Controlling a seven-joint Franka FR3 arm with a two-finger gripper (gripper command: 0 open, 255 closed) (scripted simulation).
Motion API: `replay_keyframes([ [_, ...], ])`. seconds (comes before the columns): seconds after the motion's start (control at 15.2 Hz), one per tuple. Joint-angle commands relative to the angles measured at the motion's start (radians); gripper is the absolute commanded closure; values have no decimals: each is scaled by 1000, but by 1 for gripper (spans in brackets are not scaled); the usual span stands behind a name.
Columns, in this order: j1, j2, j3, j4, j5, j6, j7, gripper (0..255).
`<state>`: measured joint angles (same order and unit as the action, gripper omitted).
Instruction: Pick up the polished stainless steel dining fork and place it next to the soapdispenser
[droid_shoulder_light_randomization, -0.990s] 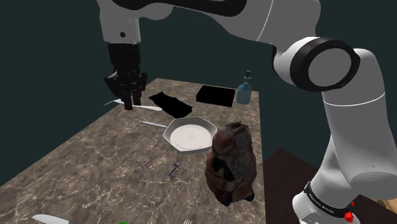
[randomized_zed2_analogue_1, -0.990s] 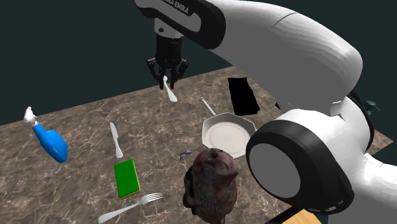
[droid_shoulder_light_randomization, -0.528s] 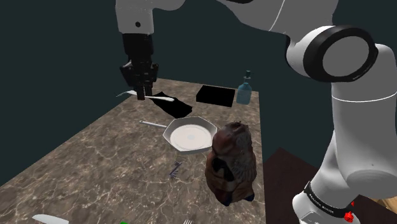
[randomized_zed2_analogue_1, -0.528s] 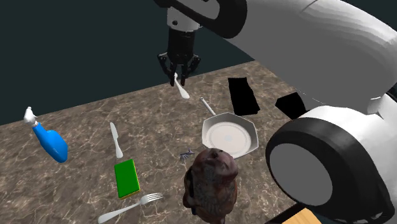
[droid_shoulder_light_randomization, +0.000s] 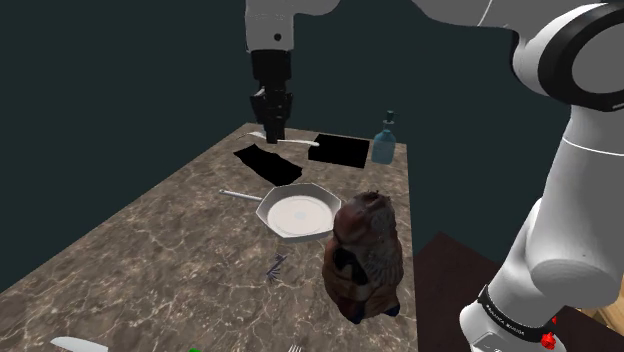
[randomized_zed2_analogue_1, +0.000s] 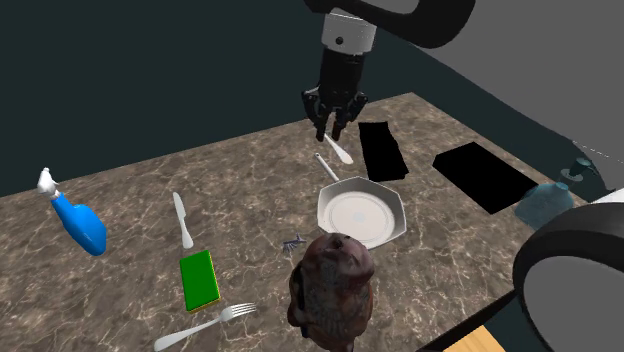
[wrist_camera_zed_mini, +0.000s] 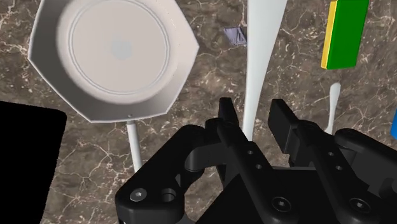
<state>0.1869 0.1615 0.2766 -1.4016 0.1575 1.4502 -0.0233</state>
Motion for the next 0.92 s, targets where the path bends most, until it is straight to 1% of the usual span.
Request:
replay_keyframes([
  [0.0,-29,-41,-18,-49,8,1,-49,255],
  [0.4,-110,-150,-84,-176,18,-5,-197,255],
  [0.86,-194,-226,-171,-259,0,-25,-367,255],
])
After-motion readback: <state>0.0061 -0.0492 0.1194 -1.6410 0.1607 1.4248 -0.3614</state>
